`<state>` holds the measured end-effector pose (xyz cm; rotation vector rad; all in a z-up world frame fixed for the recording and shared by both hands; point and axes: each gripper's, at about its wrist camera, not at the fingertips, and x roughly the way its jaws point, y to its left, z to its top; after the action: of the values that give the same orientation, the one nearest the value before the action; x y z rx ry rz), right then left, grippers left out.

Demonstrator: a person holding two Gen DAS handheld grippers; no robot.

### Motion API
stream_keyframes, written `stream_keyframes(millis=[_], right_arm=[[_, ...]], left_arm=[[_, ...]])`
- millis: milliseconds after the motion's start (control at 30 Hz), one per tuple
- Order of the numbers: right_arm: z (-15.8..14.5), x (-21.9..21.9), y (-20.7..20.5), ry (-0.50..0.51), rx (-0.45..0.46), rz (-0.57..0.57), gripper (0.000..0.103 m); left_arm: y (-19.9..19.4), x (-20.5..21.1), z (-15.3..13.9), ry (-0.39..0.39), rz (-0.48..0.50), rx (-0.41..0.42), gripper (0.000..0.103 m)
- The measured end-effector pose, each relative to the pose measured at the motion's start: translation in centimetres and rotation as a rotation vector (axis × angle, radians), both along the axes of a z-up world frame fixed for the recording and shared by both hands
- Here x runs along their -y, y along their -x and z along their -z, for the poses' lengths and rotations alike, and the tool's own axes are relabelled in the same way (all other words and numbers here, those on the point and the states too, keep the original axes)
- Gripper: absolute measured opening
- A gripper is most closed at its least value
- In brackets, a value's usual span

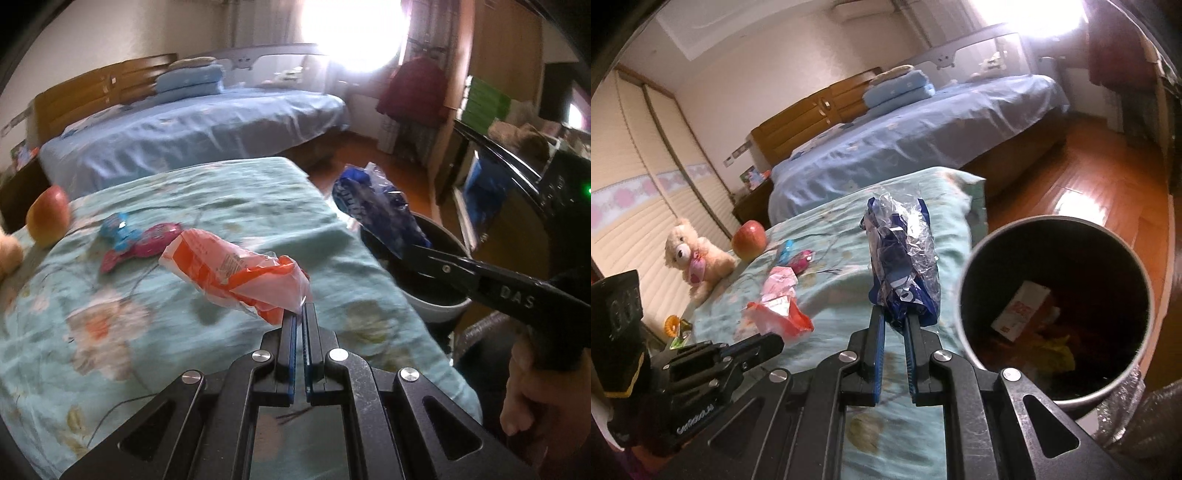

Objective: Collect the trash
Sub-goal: 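Carry the orange bag and blue bag over the black bin with both tools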

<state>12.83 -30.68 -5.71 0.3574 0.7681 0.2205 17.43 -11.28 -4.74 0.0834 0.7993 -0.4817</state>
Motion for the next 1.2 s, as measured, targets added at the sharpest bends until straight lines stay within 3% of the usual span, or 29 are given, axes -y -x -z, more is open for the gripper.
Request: stream_keyframes(millis=[433, 1200], right_arm=[[0.2, 4.8, 1.7, 0.002, -0.028, 0.132, 0.01], [0.9, 9.2, 1.5, -0.007, -0.076, 0.235, 0.01]], left_arm=[[-0.2, 5.0, -0.1, -0.016, 0.127, 0.013, 0.001], [-3.0, 10.4, 0.4, -0.022, 0.215, 0.009, 0.001]])
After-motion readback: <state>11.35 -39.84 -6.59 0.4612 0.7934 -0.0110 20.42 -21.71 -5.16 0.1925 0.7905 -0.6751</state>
